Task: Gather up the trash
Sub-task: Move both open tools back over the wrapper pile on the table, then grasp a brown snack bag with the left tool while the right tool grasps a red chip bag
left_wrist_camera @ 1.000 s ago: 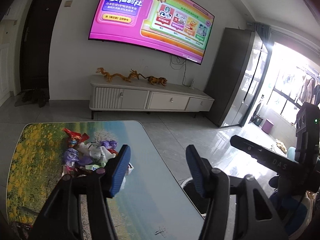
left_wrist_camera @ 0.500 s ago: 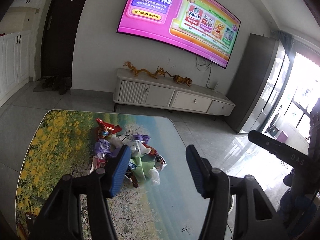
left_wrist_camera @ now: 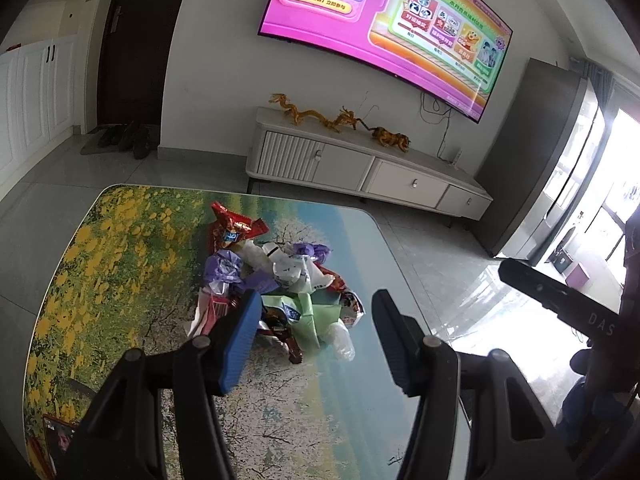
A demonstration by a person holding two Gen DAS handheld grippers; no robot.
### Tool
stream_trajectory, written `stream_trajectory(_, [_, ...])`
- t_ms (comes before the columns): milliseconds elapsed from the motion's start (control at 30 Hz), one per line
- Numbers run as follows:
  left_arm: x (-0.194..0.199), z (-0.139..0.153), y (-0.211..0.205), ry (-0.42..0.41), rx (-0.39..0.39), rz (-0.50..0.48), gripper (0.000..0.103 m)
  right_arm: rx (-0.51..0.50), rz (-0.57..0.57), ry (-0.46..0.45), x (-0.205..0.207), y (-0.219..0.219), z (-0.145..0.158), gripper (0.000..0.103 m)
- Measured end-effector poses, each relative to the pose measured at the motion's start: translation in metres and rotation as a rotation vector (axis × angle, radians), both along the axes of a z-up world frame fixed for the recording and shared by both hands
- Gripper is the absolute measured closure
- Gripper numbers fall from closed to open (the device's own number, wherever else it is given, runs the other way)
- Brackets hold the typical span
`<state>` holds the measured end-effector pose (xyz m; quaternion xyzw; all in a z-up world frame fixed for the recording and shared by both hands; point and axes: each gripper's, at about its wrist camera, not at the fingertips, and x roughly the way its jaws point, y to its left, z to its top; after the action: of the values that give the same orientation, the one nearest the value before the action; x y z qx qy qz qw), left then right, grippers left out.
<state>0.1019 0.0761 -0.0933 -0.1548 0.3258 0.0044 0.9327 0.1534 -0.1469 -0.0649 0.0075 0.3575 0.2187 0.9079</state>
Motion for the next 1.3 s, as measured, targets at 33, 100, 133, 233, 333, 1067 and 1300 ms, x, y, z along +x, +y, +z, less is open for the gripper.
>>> stream_trajectory(33, [0.000,-0.003,0.004,0.007,-0.002,0.010,0.047,-0.001,0.005,0.005,0.003,0.001,-0.002,0.061])
stream_trajectory(100, [0.000,-0.011,0.012,0.025,-0.003,0.034,0.047,-0.003,0.014,0.016,0.008,0.002,-0.008,0.061])
stream_trajectory(133, [0.000,-0.015,0.017,0.034,-0.001,0.048,0.047,-0.005,0.018,0.024,0.011,0.002,-0.011,0.061])
stream_trajectory(233, [0.001,-0.030,0.030,0.072,0.008,0.079,0.047,-0.008,0.033,0.049,0.022,0.003,-0.024,0.061])
stream_trajectory(333, [0.002,-0.051,0.039,0.122,0.012,0.093,0.047,-0.014,0.049,0.075,0.032,0.005,-0.037,0.061])
stream_trajectory(1067, [0.072,-0.127,0.026,0.339,-0.095,0.039,0.052,-0.068,0.184,0.269,0.100,0.034,-0.129,0.061])
stream_trajectory(1300, [0.083,-0.138,0.022,0.357,-0.100,0.030,0.060,-0.093,0.212,0.296,0.116,0.049,-0.146,0.061])
